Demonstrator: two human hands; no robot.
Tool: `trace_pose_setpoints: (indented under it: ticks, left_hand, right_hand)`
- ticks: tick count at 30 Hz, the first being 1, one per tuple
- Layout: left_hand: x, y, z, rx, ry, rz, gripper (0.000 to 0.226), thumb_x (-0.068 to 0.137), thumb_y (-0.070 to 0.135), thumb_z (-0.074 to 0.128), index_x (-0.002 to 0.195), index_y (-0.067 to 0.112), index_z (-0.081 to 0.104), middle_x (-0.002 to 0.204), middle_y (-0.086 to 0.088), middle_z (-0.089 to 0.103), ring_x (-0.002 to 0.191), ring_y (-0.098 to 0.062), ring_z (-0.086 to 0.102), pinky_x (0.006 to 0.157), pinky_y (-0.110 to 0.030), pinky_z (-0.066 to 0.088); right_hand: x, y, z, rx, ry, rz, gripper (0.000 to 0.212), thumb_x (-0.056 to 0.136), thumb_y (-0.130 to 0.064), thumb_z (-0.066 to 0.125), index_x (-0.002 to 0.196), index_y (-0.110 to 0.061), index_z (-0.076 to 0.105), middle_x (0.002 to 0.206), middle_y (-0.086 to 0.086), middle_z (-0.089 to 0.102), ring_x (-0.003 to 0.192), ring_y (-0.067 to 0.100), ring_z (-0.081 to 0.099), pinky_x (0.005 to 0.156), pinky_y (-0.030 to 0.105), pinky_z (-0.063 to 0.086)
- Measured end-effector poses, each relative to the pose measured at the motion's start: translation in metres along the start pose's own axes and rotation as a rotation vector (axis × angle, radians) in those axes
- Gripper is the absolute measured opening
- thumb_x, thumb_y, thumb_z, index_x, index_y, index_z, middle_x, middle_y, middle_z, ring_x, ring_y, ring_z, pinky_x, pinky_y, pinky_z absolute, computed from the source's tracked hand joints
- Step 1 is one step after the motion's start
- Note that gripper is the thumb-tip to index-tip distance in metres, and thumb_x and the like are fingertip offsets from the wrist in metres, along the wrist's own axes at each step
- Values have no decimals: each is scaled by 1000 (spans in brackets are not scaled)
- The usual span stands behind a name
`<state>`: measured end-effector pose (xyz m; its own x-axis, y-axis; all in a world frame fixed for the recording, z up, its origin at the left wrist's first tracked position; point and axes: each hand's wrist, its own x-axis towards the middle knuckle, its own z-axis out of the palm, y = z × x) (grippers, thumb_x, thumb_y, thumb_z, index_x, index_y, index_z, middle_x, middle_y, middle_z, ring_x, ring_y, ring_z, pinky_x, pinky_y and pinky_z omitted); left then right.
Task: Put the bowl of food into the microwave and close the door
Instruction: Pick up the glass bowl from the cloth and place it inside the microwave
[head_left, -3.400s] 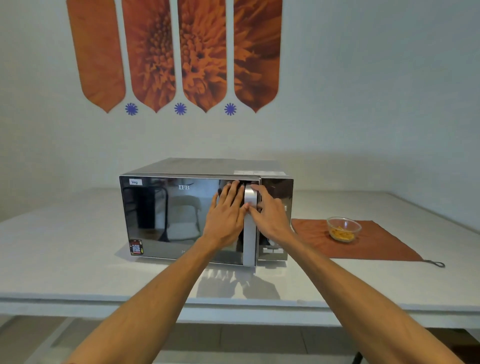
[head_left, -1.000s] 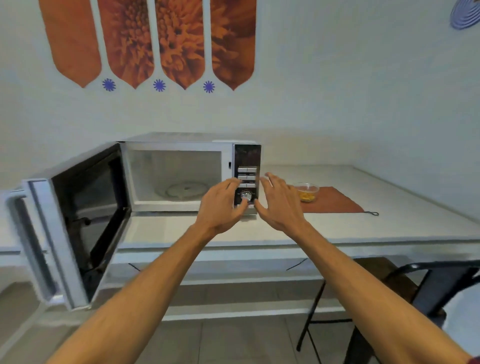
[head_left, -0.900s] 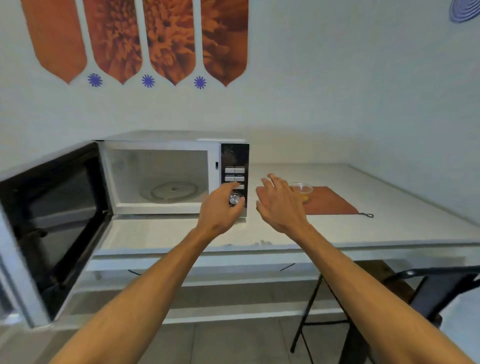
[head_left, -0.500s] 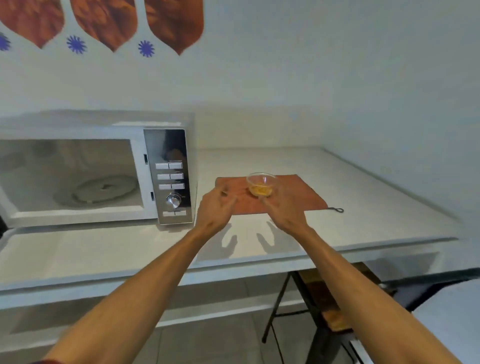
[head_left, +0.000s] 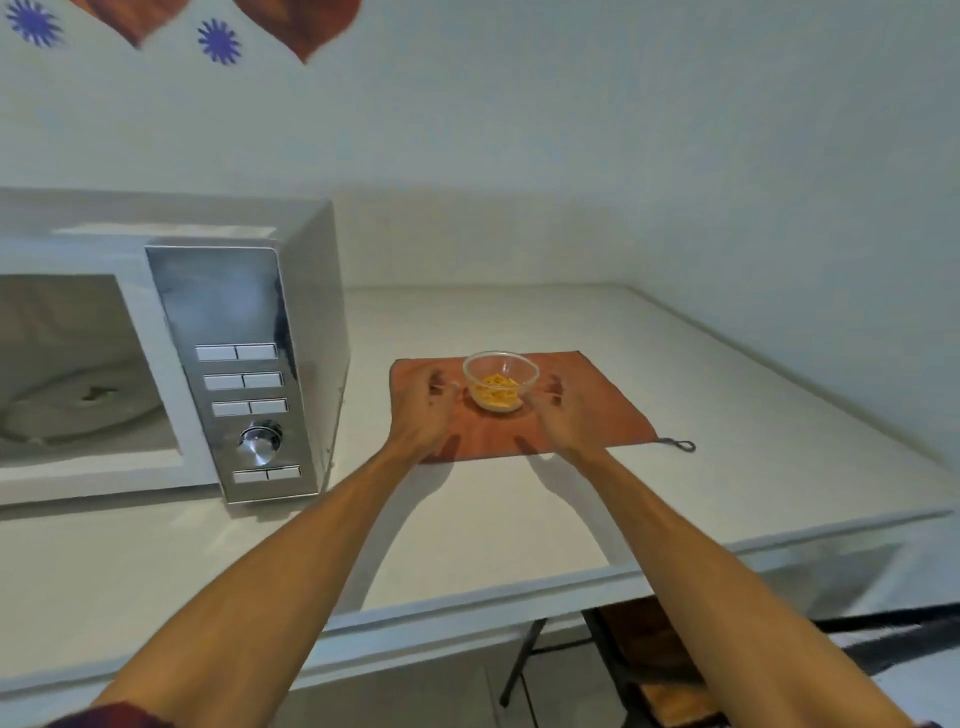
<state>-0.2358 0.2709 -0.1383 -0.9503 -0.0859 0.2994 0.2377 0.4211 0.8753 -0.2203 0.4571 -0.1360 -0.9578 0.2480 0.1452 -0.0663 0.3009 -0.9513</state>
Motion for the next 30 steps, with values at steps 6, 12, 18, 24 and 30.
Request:
trace_pose_setpoints:
  ticks: [6, 12, 18, 24, 30]
  left_hand:
    - [35, -21, 37, 48, -91, -12, 37, 97, 34, 46, 124, 10, 54, 120, -5, 60, 105, -20, 56, 92, -31, 42]
    - [55, -22, 60, -140, -48, -150, 41, 101, 34, 33, 130, 10, 51, 124, 0, 56, 115, -22, 53, 96, -30, 37]
    - [75, -24, 74, -244, -148, -215, 63, 95, 57, 23, 128, 17, 59, 125, -5, 65, 113, -19, 61, 106, -39, 44]
    - [63, -18, 74, -333, -114, -215, 49, 101, 40, 26, 130, 13, 56, 124, -7, 65, 110, -19, 62, 95, -32, 50]
    - [33, -2, 58, -385, 20, -257, 52, 99, 45, 29, 129, 12, 54, 125, -9, 63, 113, -25, 60, 101, -40, 47]
  right_hand:
    - [20, 12, 7, 37, -96, -3, 77, 74, -23, 83, 137, -11, 40, 113, -5, 60, 100, 11, 64, 79, 20, 48]
    - [33, 16, 6, 146, -232, -33, 75, 68, 6, 82, 121, -12, 32, 97, -12, 53, 66, -13, 63, 46, 3, 44]
    - [63, 27, 17, -37, -218, -91, 108, 44, -41, 96, 132, -20, 35, 115, -11, 60, 106, 10, 62, 80, 18, 50]
    - [55, 23, 18, -20, -156, -96, 104, 49, -33, 95, 136, -17, 39, 118, -7, 56, 107, 10, 58, 75, 11, 44]
    - [28, 5, 16, 47, -183, -98, 86, 56, -17, 93, 125, -20, 41, 104, -17, 56, 92, -1, 58, 62, 4, 47]
